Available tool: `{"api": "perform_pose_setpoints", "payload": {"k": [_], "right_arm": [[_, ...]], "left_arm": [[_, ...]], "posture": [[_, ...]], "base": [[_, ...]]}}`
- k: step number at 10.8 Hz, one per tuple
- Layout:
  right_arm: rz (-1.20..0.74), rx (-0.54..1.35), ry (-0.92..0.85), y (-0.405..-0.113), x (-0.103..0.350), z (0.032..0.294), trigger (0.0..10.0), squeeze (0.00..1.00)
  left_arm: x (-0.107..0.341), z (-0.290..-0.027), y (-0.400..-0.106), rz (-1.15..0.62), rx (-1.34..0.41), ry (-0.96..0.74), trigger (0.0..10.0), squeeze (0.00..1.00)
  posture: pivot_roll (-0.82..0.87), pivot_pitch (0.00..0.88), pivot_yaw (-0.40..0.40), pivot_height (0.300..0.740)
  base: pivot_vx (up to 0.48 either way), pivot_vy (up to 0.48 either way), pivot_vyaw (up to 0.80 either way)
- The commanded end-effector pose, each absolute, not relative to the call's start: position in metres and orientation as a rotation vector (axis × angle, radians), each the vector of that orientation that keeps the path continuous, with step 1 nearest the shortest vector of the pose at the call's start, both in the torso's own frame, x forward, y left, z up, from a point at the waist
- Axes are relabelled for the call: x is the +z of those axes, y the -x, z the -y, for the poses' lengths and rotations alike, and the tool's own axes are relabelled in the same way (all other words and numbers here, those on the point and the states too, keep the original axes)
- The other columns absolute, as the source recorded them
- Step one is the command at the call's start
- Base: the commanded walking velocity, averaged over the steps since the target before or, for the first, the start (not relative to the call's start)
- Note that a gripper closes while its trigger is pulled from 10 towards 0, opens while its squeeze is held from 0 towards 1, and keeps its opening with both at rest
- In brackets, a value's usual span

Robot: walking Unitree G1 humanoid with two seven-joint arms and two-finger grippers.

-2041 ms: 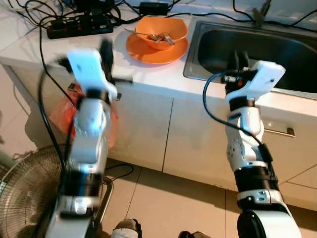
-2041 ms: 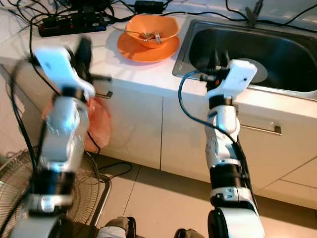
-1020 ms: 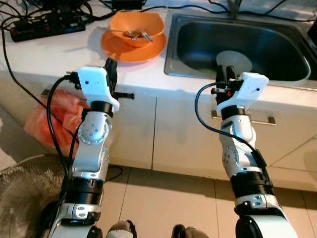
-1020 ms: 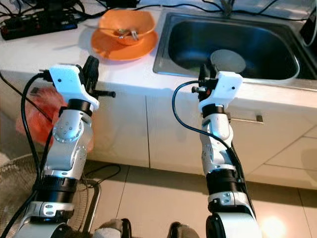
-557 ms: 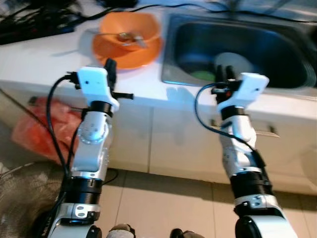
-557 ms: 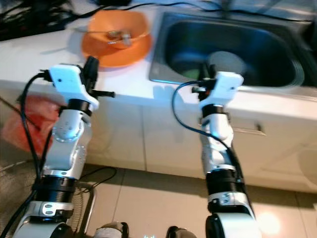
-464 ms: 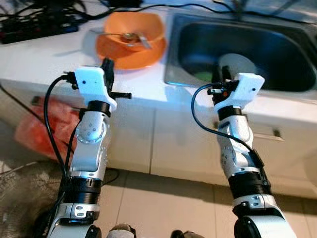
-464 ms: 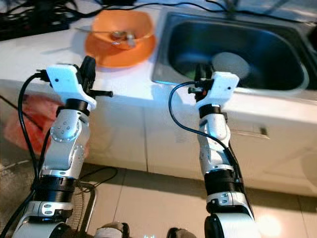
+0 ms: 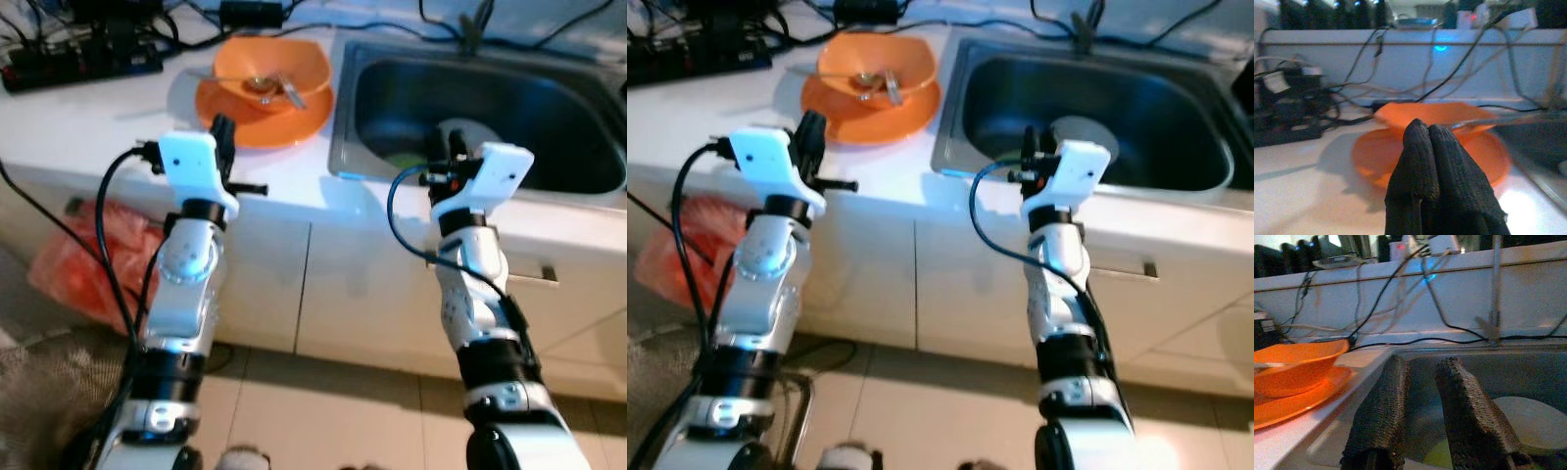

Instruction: Kitchen organization

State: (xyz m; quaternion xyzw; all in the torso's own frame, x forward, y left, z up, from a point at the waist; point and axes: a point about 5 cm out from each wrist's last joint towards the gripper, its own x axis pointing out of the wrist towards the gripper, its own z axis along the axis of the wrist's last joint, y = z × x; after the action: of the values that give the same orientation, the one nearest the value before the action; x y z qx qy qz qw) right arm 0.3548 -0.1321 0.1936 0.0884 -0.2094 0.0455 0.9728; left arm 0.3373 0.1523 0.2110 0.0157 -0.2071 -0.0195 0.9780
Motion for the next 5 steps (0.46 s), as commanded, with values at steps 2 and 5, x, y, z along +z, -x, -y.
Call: {"api": "perform_pose_setpoints", "payload": {"k": [2,5], "right_arm": [[0.422,0.072,-0.171,-0.3539,0.191,0.1404,10.0,0.0],[0.418,0.072,-0.178,-0.3544,0.1907,0.1404,10.0,0.0]], "left_arm": [[0.2122,-0.1452,-0.3379,0.418,-0.06,-0.028,10.0,0.0],[0.2122,-0.1448,-0.3377,0.417,-0.063,-0.028,10.0,0.0]], "posture": [[0.23,0.135,-0.023,0.74],[0.23,0.135,-0.023,0.74]], "base": [[0.266,0.0,0.0],[0.271,0.0,0.0]]}}
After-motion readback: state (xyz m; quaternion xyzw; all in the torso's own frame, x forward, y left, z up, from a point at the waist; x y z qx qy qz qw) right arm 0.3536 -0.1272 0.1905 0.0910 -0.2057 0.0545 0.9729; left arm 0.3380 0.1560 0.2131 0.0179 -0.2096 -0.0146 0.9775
